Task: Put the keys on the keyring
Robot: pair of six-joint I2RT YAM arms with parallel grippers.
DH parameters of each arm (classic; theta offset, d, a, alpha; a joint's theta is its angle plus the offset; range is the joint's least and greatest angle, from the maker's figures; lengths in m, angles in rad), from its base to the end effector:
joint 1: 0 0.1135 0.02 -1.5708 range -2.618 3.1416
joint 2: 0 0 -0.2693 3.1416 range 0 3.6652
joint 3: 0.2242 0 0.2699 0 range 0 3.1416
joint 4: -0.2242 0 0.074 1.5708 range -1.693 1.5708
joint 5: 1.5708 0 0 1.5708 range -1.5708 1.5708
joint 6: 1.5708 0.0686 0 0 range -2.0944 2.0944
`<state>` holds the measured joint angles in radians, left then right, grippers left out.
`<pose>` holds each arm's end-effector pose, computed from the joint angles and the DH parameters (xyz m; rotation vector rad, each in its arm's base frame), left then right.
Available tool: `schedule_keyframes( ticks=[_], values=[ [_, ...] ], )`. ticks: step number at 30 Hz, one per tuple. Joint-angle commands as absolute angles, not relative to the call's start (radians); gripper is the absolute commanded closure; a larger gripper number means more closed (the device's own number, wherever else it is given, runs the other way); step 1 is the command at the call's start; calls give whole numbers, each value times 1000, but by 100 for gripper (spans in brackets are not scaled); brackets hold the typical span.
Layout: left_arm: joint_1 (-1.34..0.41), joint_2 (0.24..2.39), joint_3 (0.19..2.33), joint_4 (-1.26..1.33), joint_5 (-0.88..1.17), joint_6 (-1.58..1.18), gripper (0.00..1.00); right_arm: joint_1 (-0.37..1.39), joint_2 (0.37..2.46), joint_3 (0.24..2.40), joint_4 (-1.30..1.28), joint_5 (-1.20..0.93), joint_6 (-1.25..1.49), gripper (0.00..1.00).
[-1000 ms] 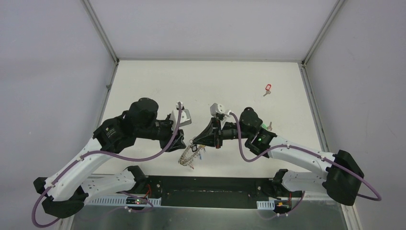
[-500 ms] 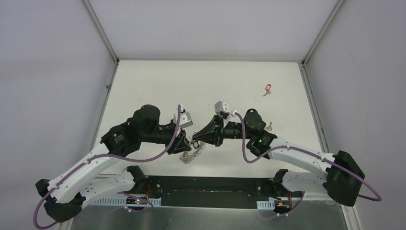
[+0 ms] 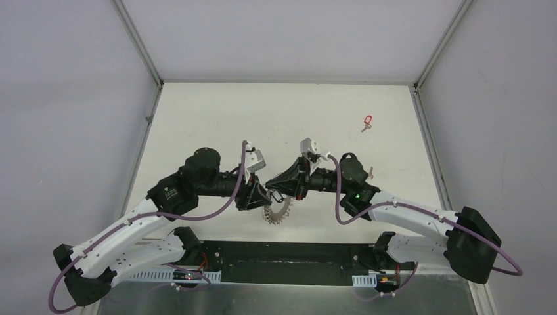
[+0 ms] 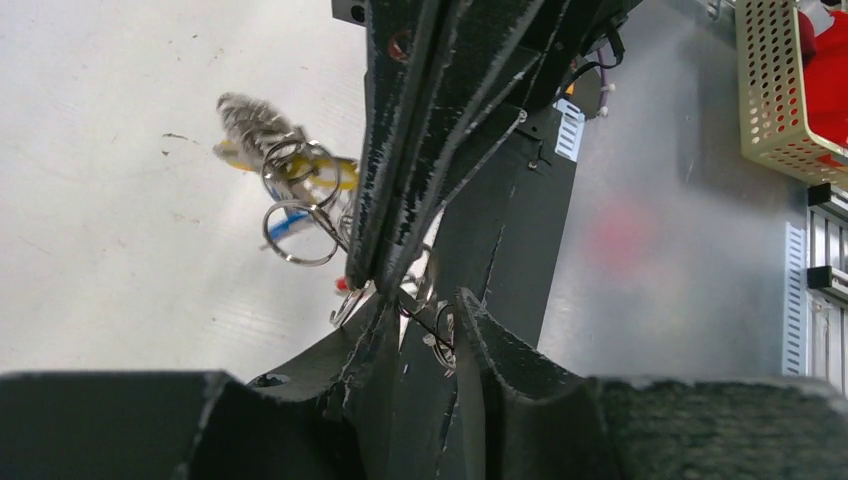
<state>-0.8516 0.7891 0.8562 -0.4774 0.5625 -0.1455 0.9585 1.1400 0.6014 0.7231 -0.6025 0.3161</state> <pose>0.1107 -0.1820 0.3295 1.0886 1.8152 -1.1795 0.1363 0.2617 0.2987 -0.9994 1.2381 1.4397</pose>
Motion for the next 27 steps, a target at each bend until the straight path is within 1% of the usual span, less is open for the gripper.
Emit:
schedule_keyframes(
  ticks=[1,4,10,15,17,21,27],
  values=[
    [-864,735,857,-346,556,-151,70,965,1095,591,793,-578,303,100],
    [-863,703,866,-421,505,-111,64,965,1067,583,734,-569,268,100],
    [-864,680,901,-519,450,-18,60,964,1014,631,489,-617,145,100],
    [-865,721,921,-520,486,87,62,963,1003,682,334,-661,87,100],
    [-863,742,928,-517,504,123,63,963,1005,694,317,-690,52,100],
    [-864,775,920,-496,624,229,64,964,1009,703,314,-704,47,100],
    [-864,752,828,-407,696,284,66,963,1015,707,314,-705,47,100]
  ],
)
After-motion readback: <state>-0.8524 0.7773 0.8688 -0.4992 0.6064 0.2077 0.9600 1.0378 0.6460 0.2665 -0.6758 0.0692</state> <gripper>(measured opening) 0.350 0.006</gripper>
